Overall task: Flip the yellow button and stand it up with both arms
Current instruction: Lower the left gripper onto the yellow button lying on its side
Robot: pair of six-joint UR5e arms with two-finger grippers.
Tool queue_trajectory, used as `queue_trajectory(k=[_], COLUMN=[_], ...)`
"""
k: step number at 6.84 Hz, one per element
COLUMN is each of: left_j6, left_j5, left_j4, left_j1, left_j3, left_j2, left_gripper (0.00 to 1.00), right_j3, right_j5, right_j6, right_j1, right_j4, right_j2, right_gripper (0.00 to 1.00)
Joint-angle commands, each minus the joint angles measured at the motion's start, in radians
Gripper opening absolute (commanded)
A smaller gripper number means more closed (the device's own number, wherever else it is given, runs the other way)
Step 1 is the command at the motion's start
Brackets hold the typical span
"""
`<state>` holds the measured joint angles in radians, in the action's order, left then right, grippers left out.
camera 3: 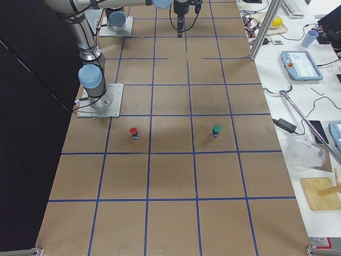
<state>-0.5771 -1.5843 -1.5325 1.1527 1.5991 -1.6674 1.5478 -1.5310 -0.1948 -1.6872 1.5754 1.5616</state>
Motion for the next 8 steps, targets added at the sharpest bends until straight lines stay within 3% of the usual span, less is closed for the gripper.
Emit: queue_trajectory(k=[1, 2, 4, 7, 8], left_j6=[-0.204, -0.287, -0.455, -0.512, -0.585], left_j5=[0.0, -0.002, 0.001, 0.001, 0.001], left_j4=[0.186, 0.295, 0.385, 0.665, 0.731], left_j1=[-0.101, -0.146, -0.215, -0.223, -0.231], left_j3=[0.071, 0.096, 0.168, 0.408, 0.43], left_j2=[-0.087, -0.131, -0.166, -0.161, -0.173], left_gripper=[0.99, 1.0, 0.99, 1.0, 0.99], right_j3=[0.0, 0.0, 0.0, 0.0, 0.0], right_j5=[0.0, 0.0, 0.0, 0.0, 0.0], right_j6=[0.0, 0.0, 0.0, 0.002, 0.0], right_j1=[0.0, 0.0, 0.0, 0.0, -0.002], right_j4=[0.0, 0.0, 0.0, 0.0, 0.0], right_j2=[0.0, 0.0, 0.0, 0.0, 0.0], right_gripper=[1.0, 1.0, 1.0, 1.0, 1.0])
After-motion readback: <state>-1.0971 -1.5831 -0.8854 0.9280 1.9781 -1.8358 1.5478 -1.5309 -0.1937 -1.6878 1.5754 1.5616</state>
